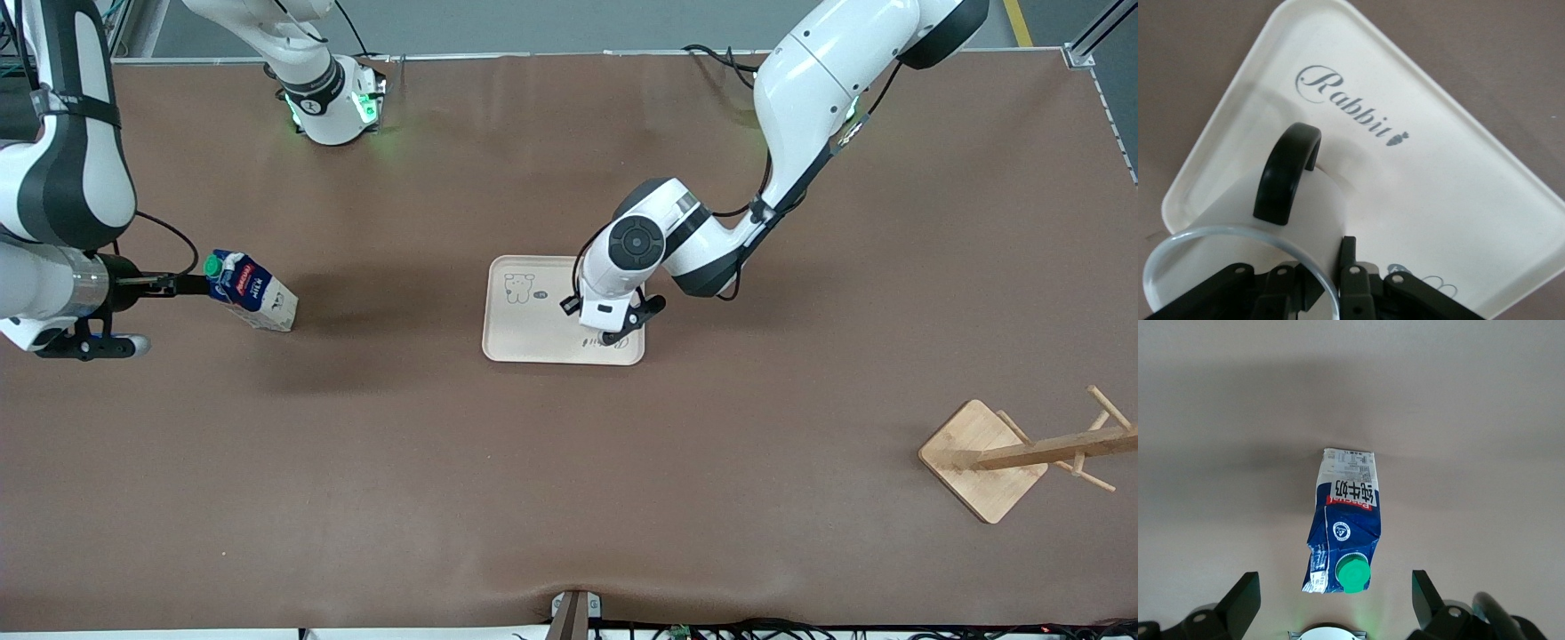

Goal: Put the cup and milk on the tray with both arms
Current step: 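Carry the mug to the tray while the right gripper reaches the carton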

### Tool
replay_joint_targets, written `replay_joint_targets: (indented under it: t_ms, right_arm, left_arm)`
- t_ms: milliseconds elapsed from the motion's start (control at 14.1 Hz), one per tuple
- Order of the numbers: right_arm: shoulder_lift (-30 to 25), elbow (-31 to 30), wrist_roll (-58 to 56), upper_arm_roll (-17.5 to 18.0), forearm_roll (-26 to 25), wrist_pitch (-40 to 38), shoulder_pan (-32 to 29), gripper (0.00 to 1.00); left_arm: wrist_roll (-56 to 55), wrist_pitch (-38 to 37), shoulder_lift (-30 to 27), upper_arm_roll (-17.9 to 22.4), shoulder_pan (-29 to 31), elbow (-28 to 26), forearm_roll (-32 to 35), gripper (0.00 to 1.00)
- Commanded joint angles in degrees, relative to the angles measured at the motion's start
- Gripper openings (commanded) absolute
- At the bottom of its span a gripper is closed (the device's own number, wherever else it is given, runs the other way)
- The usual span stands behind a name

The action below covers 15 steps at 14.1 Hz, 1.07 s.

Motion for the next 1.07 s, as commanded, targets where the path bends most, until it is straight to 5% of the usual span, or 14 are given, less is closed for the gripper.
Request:
replay_joint_targets:
  t_ms: [0,213,569,854,925,996]
  right_arm:
    - [-4.1,-8.1,0.9,0.4,0.1,4.7,-0.2,1.00]
    - [-6.8,-15.9,0.9,0.4,0.1,11.7,-0.3,1.00]
    - [-6.8,-19.1,0.9,0.4,0.1,13.2,-0.3,1.00]
    - [-8.1,-24.6,0.8,0.4,0.0,19.8,-0.6,1.00]
    - [-8.9,-25.5,0.8,0.4,0.0,20.5,-0.5,0.74]
    - [-9.5,-25.5,0.8,0.4,-0.1,20.3,-0.3,0.36]
  left_arm:
    - [-1.4,-4.1,-0.2,0.4,-0.4,1.6,1.4,0.00]
    - [-1.4,-5.2,0.0,0.5,-0.4,1.7,1.4,0.00]
    - [-1.4,-5.3,0.1,1.5,-0.5,1.7,1.3,0.00]
    - [-1.5,-5.3,0.8,1.7,-0.9,1.8,1.2,0.14]
    - [-1.4,-5.3,0.8,1.7,-0.9,1.9,1.3,0.22]
    - [-1.4,-5.3,0.8,1.7,-0.9,2.5,1.3,0.33]
